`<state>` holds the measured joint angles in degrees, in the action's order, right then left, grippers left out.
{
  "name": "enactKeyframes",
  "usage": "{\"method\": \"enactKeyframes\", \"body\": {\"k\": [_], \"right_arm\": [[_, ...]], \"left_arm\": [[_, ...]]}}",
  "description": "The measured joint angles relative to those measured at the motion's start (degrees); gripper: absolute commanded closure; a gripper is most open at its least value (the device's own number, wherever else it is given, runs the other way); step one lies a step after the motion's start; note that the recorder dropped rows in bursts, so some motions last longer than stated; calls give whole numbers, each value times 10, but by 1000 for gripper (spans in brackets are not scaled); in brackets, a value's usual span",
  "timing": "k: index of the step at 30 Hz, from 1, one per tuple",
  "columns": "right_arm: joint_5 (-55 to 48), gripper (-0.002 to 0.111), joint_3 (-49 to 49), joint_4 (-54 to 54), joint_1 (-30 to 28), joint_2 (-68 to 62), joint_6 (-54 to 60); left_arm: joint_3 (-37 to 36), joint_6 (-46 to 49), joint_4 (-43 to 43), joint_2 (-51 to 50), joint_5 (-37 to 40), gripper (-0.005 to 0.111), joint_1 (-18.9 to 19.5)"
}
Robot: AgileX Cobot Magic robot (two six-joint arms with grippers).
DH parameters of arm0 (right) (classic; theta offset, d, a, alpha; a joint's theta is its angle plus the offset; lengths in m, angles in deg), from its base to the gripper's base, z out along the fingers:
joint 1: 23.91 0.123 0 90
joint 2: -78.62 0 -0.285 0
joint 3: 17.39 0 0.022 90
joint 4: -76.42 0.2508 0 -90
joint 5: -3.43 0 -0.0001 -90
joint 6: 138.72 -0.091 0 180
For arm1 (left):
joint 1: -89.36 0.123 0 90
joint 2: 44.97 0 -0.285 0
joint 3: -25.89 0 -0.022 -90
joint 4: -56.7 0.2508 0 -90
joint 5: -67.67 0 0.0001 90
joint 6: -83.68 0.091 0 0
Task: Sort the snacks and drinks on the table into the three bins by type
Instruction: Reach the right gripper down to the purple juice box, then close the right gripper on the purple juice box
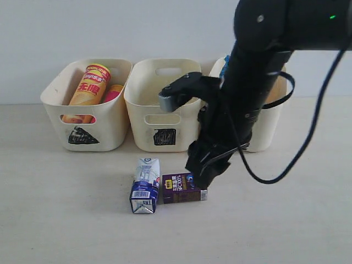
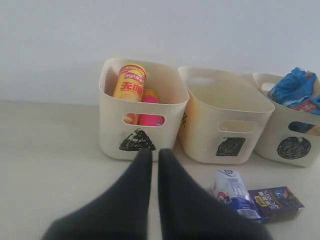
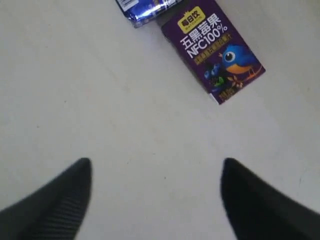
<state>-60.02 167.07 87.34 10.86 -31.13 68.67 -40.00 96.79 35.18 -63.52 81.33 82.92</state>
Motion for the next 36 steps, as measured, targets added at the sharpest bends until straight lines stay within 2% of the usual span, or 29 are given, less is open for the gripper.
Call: {"method": "enactKeyframes", "body": {"k": [5,11,23,36], "right_arm": [[10,27,50,-6,4,-70,11],[28,27,92,-7,5,-119,77],[101,27,95,-12,5,-163,214],[126,28,96,-13,5,-226,240]], "left_arm": [[0,1,0,0,1,102,0],[0,2,0,0,1,102,0],[0,4,0,0,1,102,0],[0,4,0,0,5,102,0]]}}
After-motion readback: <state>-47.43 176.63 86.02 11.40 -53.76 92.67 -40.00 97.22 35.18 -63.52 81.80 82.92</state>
